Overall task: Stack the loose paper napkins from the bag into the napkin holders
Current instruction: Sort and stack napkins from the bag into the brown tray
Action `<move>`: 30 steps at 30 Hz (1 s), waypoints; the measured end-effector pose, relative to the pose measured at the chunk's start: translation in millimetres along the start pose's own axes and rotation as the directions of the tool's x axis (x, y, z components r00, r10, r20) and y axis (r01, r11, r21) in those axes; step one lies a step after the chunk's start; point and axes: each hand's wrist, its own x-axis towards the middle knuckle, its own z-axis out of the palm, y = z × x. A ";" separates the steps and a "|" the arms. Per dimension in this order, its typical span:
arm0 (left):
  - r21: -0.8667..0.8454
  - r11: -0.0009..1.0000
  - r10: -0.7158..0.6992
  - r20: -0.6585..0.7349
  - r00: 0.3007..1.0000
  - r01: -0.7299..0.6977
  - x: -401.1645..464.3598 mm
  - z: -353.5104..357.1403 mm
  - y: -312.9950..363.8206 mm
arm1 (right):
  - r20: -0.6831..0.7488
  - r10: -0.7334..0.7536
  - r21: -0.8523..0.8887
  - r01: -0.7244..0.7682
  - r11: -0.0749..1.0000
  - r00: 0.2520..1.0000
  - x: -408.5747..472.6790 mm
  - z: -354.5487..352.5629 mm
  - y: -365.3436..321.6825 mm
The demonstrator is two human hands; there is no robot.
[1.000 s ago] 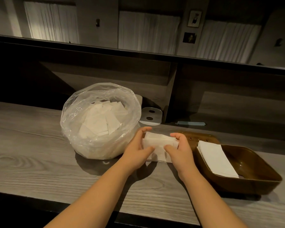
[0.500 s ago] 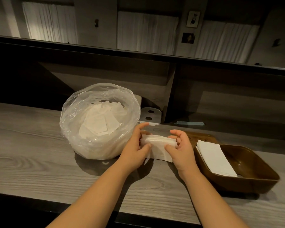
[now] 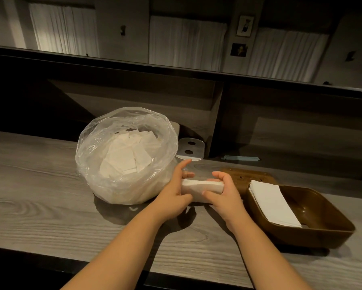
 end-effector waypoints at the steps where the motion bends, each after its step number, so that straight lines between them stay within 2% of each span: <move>1: 0.001 1.000 0.012 0.036 0.999 -0.012 -0.1 0.7 1.3 | 0.022 0.010 -0.013 -0.010 1.000 1.000 -0.3 0.8 0.1; 3: 0.005 1.000 0.030 0.060 0.998 -0.030 0.2 1.9 3.3 | 0.026 0.011 -0.016 -0.011 1.000 1.000 -0.4 1.7 -0.4; 7: -0.047 0.999 -0.027 -0.147 0.989 0.020 3.8 -0.9 -2.5 | -0.103 0.002 -0.011 -0.003 1.000 0.995 2.5 -1.1 0.2; 10: -0.067 0.995 -0.084 -0.193 0.978 0.072 4.0 -2.5 -6.1 | -0.100 0.003 -0.048 -0.007 0.999 0.995 1.8 0.2 -0.8; 15: -0.111 0.989 -0.127 -0.244 0.961 0.103 3.3 -3.1 -0.2 | -0.126 -0.137 -0.119 0.122 0.985 0.983 -3.1 0.9 -14.7; 19: -0.200 0.973 -0.148 -0.181 0.972 0.111 1.4 -6.2 9.1 | -0.079 -0.147 -0.314 0.115 0.942 0.986 1.7 -3.4 -48.0; 22: -0.205 0.969 -0.152 -0.067 0.986 0.136 2.4 -5.8 25.2 | 0.065 -0.151 -0.515 0.163 0.841 0.986 5.3 -16.3 -79.0; 25: -0.188 0.969 -0.151 0.058 0.987 0.160 6.9 -3.2 46.6 | 0.184 -0.143 -0.628 0.228 0.744 0.973 3.4 -37.3 -108.8; 27: -0.211 0.967 -0.118 0.127 0.985 0.143 9.6 3.1 60.5 | 0.201 -0.128 -0.623 0.227 0.748 0.971 -0.2 -53.4 -123.9; 30: -0.269 0.959 -0.068 0.088 0.994 0.089 13.5 20.3 78.9 | 0.060 -0.109 -0.413 0.124 0.902 0.992 -7.4 -78.3 -131.5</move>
